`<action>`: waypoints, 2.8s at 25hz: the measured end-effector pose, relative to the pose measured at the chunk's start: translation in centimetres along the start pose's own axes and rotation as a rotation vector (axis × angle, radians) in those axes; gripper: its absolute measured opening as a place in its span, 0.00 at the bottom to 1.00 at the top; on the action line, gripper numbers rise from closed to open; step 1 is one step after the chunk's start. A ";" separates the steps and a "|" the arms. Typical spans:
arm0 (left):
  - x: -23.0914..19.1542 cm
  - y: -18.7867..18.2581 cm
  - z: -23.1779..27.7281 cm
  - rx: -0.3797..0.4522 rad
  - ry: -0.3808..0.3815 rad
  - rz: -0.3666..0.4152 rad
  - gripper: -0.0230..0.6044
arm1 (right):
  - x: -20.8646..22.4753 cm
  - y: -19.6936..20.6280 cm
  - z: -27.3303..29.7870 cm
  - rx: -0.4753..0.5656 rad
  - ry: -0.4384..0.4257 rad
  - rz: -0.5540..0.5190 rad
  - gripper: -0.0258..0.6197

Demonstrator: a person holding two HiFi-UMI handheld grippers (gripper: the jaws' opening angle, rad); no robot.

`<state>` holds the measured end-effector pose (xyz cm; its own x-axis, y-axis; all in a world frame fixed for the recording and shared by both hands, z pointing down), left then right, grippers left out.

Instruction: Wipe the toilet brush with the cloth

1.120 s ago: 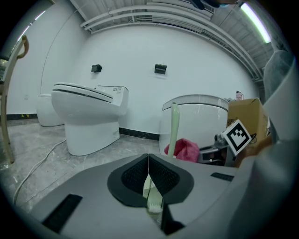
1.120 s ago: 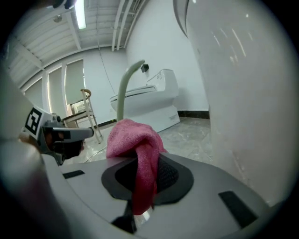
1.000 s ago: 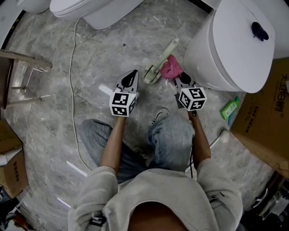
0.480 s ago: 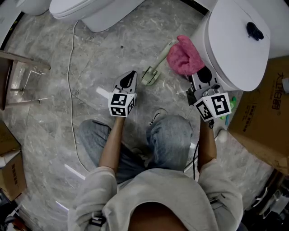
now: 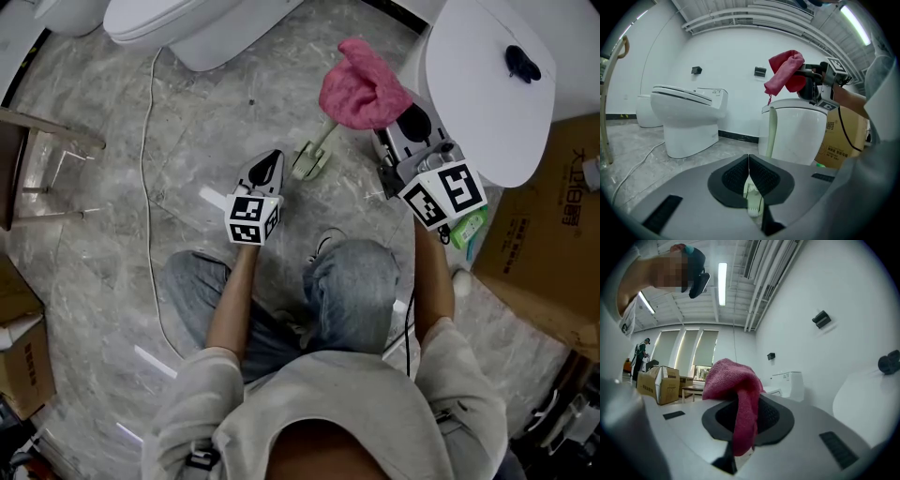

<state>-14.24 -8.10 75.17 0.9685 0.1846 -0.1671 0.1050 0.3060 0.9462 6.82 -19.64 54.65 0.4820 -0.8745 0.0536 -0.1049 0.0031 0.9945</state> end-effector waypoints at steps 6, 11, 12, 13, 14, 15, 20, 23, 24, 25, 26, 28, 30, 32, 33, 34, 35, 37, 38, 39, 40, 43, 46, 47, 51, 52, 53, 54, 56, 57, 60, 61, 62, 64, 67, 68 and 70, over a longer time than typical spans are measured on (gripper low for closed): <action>-0.2 0.0 0.0 0.000 -0.002 -0.001 0.07 | -0.1 5.7 0.1 -0.123 0.018 0.092 0.14; 0.0 0.0 0.0 -0.003 0.002 0.002 0.07 | 0.0 9.0 -0.4 -0.197 0.023 0.149 0.14; 0.1 0.0 0.0 -0.004 0.003 0.002 0.07 | 0.0 9.6 -0.5 -0.209 0.022 0.158 0.14; 0.1 0.0 0.0 -0.004 0.004 0.003 0.07 | 0.0 10.1 -0.6 -0.220 0.020 0.169 0.14; 0.1 0.1 0.0 -0.006 0.005 0.005 0.07 | -0.1 10.6 -0.6 -0.230 0.017 0.179 0.14; 0.1 0.1 0.1 -0.008 0.006 0.006 0.07 | -0.1 11.2 -0.7 -0.240 0.015 0.189 0.14; 0.0 0.2 0.0 -0.009 0.001 0.004 0.07 | -0.2 13.8 -0.9 -0.281 0.004 0.241 0.14; -0.2 0.3 -0.2 -0.014 -0.003 0.004 0.07 | -0.4 15.5 -0.9 -0.313 -0.002 0.271 0.14; -0.2 0.3 -0.2 -0.015 -0.004 0.004 0.07 | -0.5 16.2 -0.9 -0.325 -0.003 0.279 0.14; -0.3 0.3 -0.2 -0.015 -0.005 0.004 0.07 | -0.5 16.8 -0.8 -0.337 -0.004 0.287 0.14; -0.3 0.3 -0.2 -0.014 -0.006 0.003 0.07 | -0.6 17.4 -0.8 -0.348 -0.005 0.294 0.14; -0.4 0.2 -0.3 -0.011 -0.007 0.004 0.07 | -0.8 18.5 -0.8 -0.369 -0.006 0.308 0.14; -0.5 0.2 -0.4 -0.010 -0.008 0.007 0.07 | -0.9 19.7 -0.8 -0.387 -0.008 0.327 0.14; -0.5 0.3 -0.5 -0.012 -0.009 0.009 0.07 | -1.1 20.9 -0.9 -0.408 -0.012 0.348 0.14; -0.5 0.3 -0.6 -0.014 -0.010 0.008 0.07 | -1.2 21.5 -1.0 -0.421 -0.015 0.358 0.14; -0.5 0.4 -0.7 -0.016 -0.011 0.006 0.07 | -1.4 22.0 -1.2 -0.435 -0.017 0.367 0.14; -0.5 0.4 -0.8 -0.018 -0.012 0.004 0.07 | -1.4 22.6 -1.4 -0.449 -0.017 0.374 0.14; -0.7 0.4 -0.8 -0.017 -0.013 0.001 0.07 | -1.6 23.7 -1.5 -0.473 -0.014 0.387 0.14; -0.7 0.4 -0.8 -0.016 -0.012 0.002 0.07 | -1.6 24.2 -1.5 -0.483 -0.011 0.393 0.14; -0.8 0.4 -0.7 -0.015 -0.011 0.003 0.07 | -1.6 24.6 -1.5 -0.494 -0.009 0.398 0.14; -0.8 0.4 -0.7 -0.015 -0.010 0.003 0.07 | -1.7 25.1 -1.6 -0.504 -0.007 0.403 0.14; -0.9 0.6 -0.7 -0.018 -0.009 0.000 0.07 | -1.7 26.5 -1.7 -0.532 0.003 0.423 0.14; -1.1 0.7 -0.8 -0.020 -0.009 -0.004 0.07 | -1.7 27.7 -1.9 -0.557 0.015 0.445 0.14; -1.2 0.8 -0.8 -0.021 -0.010 -0.005 0.07 | -1.7 28.1 -2.0 -0.567 0.020 0.450 0.14; -1.5 0.9 -0.9 -0.020 -0.017 -0.012 0.07 | -1.6 29.4 -2.3 -0.595 0.039 0.469 0.14; -1.5 0.9 -0.9 -0.018 -0.018 -0.013 0.07 | -1.6 29.5 -2.4 -0.598 0.041 0.470 0.14; -1.5 0.9 -1.0 -0.015 -0.019 -0.015 0.07 | -1.6 29.4 -2.4 -0.599 0.041 0.469 0.14; -1.4 0.8 -1.0 -0.012 -0.018 -0.015 0.07 | -1.7 29.2 -2.5 -0.597 0.038 0.462 0.14; -1.2 0.7 -0.9 -0.009 -0.012 -0.015 0.07 | -2.0 28.2 -2.6 -0.580 0.024 0.432 0.14; -1.1 0.7 -0.8 -0.009 -0.009 -0.015 0.07 | -2.1 27.3 -2.7 -0.562 0.013 0.411 0.14; -0.7 0.6 -0.5 -0.009 0.003 -0.011 0.07 | -2.0 23.6 -3.0 -0.479 -0.009 0.352 0.14; -0.6 0.7 -0.4 -0.011 0.008 -0.008 0.07 | -1.7 22.2 -3.1 -0.446 -0.011 0.336 0.14; -0.5 0.7 -0.3 -0.013 0.012 -0.006 0.07 | -1.3 20.7 -3.2 -0.413 -0.012 0.321 0.14; -0.4 0.8 -0.2 -0.013 0.015 -0.006 0.07 | -0.6 17.7 -3.5 -0.350 -0.014 0.287 0.14; -0.4 0.7 -0.2 -0.009 0.012 -0.010 0.07 | 0.5 13.4 -3.7 -0.260 0.000 0.222 0.14; -0.4 0.6 -0.1 -0.008 0.012 -0.011 0.07 | 0.8 12.2 -3.7 -0.233 0.012 0.198 0.14; -0.4 0.6 -0.1 -0.008 0.013 -0.011 0.07 | 1.3 10.1 -3.8 -0.190 0.039 0.147 0.14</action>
<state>-14.63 -7.92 75.76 0.9643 0.1936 -0.1809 0.1134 0.3156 0.9421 9.66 -18.93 65.13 0.5069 -0.8387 0.1991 -0.0124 0.2238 0.9745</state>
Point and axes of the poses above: the fingertips, and each gripper's own axes: z forward along the fingers, x to its right, y out of its underside, the point moved 9 cm from there along -z, backward along the fingers, and after that the axes turned 2 degrees about x, right-handed, at the moved point
